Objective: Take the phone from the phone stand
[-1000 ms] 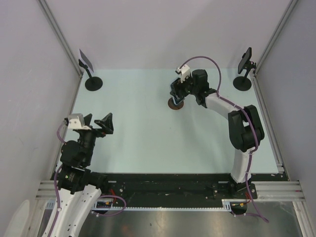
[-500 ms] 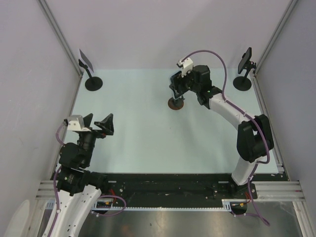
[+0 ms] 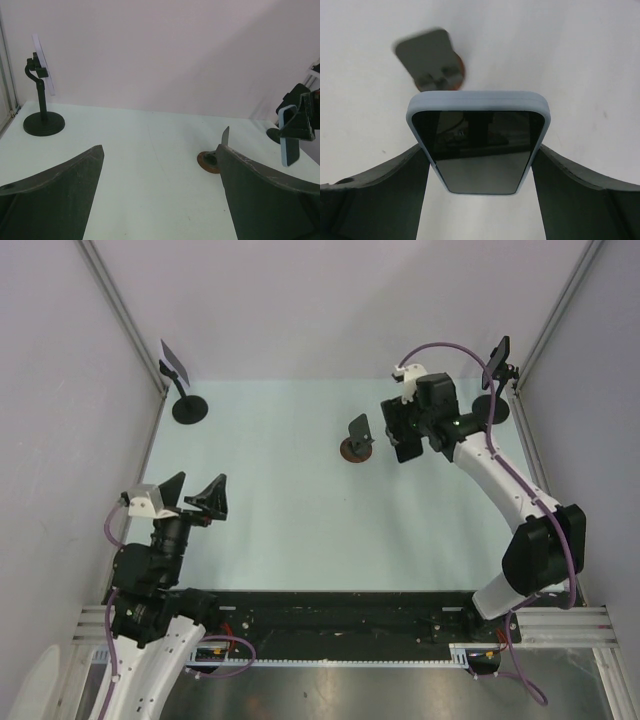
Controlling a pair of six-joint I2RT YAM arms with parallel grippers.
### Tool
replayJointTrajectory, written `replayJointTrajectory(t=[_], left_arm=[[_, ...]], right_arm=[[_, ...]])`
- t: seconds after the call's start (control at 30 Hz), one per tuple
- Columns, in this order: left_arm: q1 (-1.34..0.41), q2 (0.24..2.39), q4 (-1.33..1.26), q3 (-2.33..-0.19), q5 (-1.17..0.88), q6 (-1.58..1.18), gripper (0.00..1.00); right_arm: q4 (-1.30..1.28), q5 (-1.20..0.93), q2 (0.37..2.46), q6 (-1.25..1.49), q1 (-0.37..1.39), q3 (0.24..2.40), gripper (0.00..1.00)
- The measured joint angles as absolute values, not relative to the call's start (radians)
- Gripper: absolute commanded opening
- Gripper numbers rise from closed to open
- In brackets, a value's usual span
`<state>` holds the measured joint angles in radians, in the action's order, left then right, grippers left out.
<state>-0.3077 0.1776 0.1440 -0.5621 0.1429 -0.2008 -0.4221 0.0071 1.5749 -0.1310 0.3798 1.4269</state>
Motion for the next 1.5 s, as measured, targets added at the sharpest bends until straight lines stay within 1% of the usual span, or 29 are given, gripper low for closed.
replayJointTrajectory(t=[0.17, 0.27, 0.4, 0.5, 0.63, 0.73, 1.0, 1.13, 1.33, 1.37, 1.47, 1.5], left_arm=[[-0.333, 0.139, 0.143, -0.562, 0.145, -0.199, 1.00], [-0.353, 0.130, 0.144, -0.562, 0.147, -0.192, 1.00], [-0.387, 0.128, 0.144, -0.559, 0.155, -0.182, 1.00], [-0.406, 0.122, 0.145, -0.555, 0.164, -0.179, 1.00], [-0.421, 0.110, 0.145, -0.555, 0.183, -0.173, 1.00], [-0.427, 0.109, 0.145, -0.555, 0.196, -0.167, 1.00], [-0.430, 0.109, 0.146, -0.555, 0.208, -0.155, 1.00], [-0.430, 0.109, 0.146, -0.555, 0.210, -0.148, 1.00], [-0.430, 0.125, 0.146, -0.555, 0.219, -0.139, 1.00], [-0.430, 0.130, 0.147, -0.555, 0.220, -0.138, 1.00], [-0.430, 0.144, 0.151, -0.555, 0.227, -0.131, 1.00], [-0.430, 0.149, 0.153, -0.555, 0.227, -0.130, 1.00]], right_arm=[[-0.556, 0.109, 1.530, -0.112, 0.296, 1.374, 0.00], [-0.592, 0.178, 1.526, -0.126, 0.263, 1.320, 0.00], [-0.604, 0.221, 1.526, -0.154, 0.200, 1.223, 0.00], [-0.602, 0.239, 1.529, -0.176, 0.112, 1.168, 0.00], [-0.574, 0.262, 1.543, -0.215, 0.008, 1.161, 0.00], [-0.524, 0.275, 1.576, -0.263, -0.034, 1.161, 0.00], [-0.432, 0.189, 1.740, -0.380, -0.156, 1.163, 0.00], [-0.429, 0.156, 1.832, -0.426, -0.216, 1.198, 0.00], [-0.441, 0.113, 1.901, -0.446, -0.266, 1.267, 0.00], [-0.442, 0.110, 1.909, -0.446, -0.272, 1.276, 0.01], [-0.443, 0.095, 1.937, -0.444, -0.291, 1.311, 0.07], [-0.443, 0.089, 1.945, -0.442, -0.297, 1.323, 0.14]])
